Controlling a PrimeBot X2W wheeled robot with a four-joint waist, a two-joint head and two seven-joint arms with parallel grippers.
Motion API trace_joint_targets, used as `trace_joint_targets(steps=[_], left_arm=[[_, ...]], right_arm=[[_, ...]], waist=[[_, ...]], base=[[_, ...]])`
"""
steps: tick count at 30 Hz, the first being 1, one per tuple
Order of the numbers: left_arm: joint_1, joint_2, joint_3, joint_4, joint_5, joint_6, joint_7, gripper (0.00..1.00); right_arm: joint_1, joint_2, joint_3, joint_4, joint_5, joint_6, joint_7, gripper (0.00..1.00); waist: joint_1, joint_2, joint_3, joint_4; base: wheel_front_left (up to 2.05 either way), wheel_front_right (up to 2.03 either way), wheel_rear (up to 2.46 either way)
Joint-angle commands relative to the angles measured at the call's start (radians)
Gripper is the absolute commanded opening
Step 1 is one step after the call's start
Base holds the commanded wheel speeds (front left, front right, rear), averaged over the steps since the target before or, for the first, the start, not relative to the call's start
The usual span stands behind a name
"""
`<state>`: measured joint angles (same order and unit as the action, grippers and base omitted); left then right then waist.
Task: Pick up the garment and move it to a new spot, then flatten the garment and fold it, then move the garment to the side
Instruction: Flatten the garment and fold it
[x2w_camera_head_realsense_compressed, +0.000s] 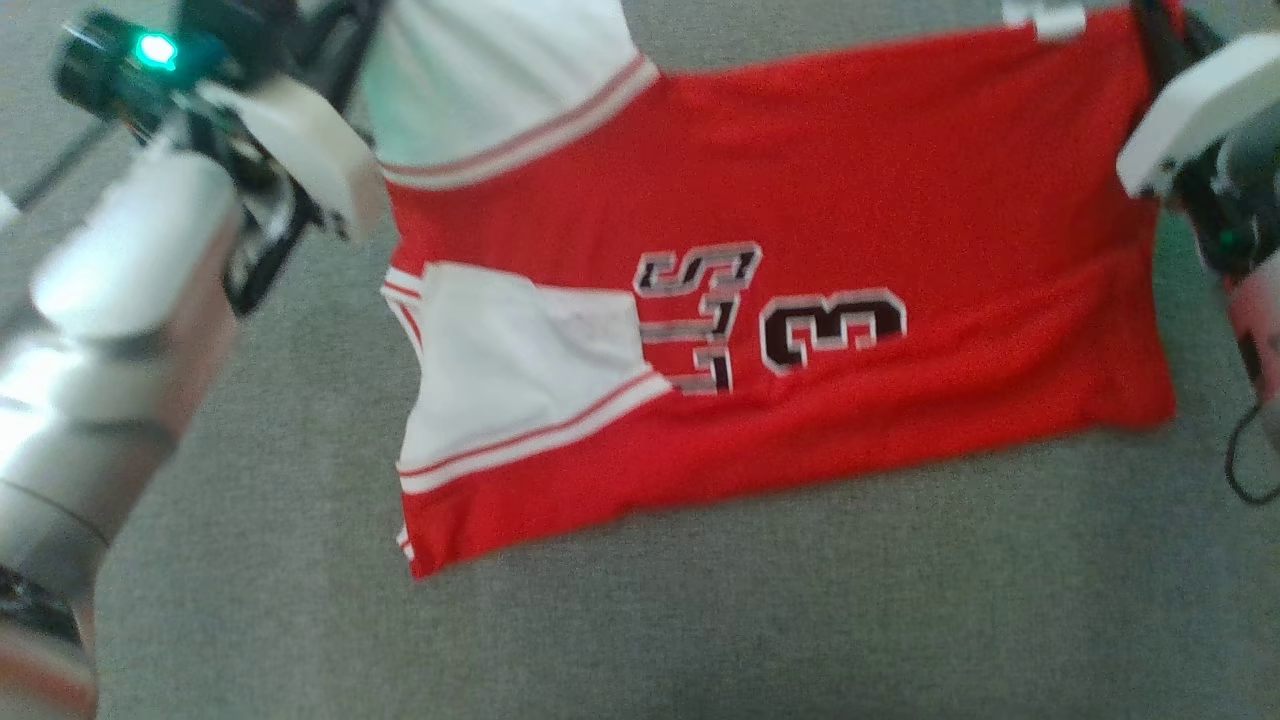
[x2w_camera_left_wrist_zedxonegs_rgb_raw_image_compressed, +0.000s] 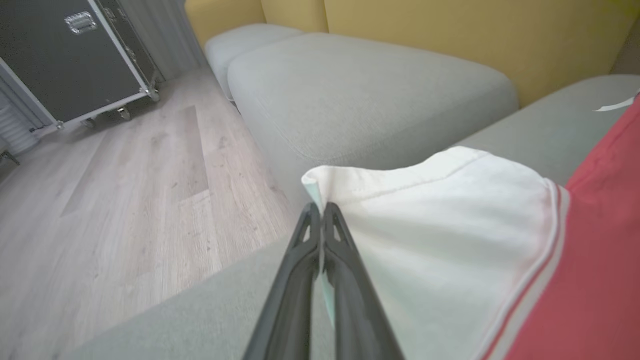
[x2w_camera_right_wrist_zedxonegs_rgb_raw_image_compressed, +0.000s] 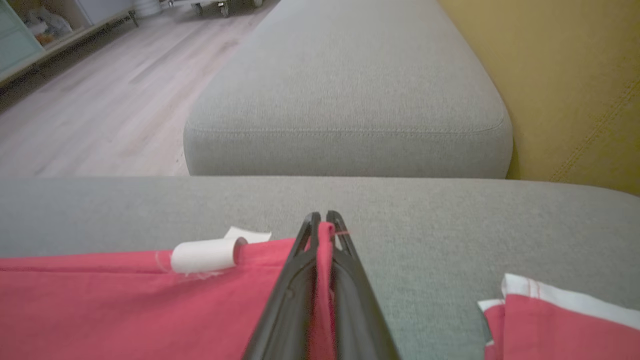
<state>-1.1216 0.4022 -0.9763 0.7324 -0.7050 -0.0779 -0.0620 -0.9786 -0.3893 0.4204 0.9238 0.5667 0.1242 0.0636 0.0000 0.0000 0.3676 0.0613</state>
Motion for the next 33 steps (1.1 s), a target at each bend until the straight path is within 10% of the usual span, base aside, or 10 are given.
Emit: trace_joint_targets(steps=[1, 17, 33], left_arm=[[-0.080, 0.044, 0.059, 0.001, -0.013, 0.008, -0.018, 0.00], [-0.134, -0.031, 0.055, 0.194, 0.003, -0.024, -0.169, 0.00], [0.199, 0.107, -0.077, -0.052, -0.129, -0.052, 0.001, 0.00]], right_arm=[[-0.032, 0.007, 0.003, -0.027, 0.017, 0.007, -0.018, 0.00], [-0.094, 0.006, 0.080, -0.011, 0.159, 0.007, -0.101, 0.00], [0.171, -0.169, 0.310, -0.148, 0.390, 0.007, 0.107, 0.00]], waist=[[0.0000, 0.0000, 0.011, -0.011], [0.0000, 0.0000, -0.015, -0.014], [0.0000, 0.0000, -0.181, 0.005]], base=[[0.00, 0.00, 0.00], [0.00, 0.00, 0.00], [0.00, 0.00, 0.00]])
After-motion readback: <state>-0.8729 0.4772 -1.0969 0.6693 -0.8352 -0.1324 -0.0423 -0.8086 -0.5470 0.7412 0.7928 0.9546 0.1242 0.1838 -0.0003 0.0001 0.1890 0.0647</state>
